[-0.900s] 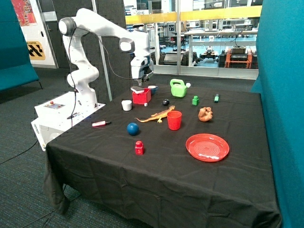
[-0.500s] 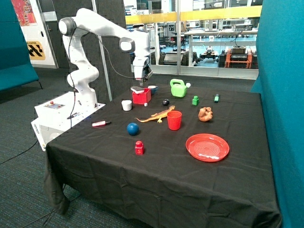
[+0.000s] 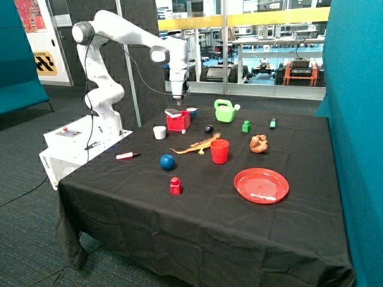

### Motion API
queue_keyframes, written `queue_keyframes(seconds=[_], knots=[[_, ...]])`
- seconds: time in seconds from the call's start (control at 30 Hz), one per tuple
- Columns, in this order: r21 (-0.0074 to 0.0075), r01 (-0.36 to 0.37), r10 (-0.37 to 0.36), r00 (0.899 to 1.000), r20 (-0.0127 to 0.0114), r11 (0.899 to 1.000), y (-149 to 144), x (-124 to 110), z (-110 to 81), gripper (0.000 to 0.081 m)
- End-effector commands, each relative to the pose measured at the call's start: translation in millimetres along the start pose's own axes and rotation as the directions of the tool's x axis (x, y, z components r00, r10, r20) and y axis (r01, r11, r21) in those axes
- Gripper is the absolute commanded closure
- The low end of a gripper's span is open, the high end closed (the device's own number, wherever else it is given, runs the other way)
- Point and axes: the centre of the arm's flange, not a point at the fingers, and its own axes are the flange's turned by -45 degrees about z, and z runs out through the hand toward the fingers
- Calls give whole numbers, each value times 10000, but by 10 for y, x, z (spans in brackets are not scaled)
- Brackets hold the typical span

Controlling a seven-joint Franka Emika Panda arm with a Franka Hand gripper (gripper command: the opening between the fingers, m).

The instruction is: Put the ball in the red pot

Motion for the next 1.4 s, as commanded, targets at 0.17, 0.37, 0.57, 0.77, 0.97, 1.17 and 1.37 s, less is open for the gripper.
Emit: queue_keyframes(seconds=[0.17,0.37,0.57,0.77,0.97,1.17,1.37], knots=[[-15,1090,-1090,9940,-79,9940,-368,-85,-3,249],[-13,822,-822,9966,-79,9966,-276,-158,25,237],[-8,232,-232,9997,-80,9997,-126,-255,56,197],[1,-915,914,9958,-80,9958,-3,-448,89,175],[10,-2080,2080,9781,-79,9781,-87,-653,93,156],[18,-3053,3053,9522,-78,9523,-275,-824,135,125],[27,-4086,4086,9127,-75,9127,-430,-1051,159,117]])
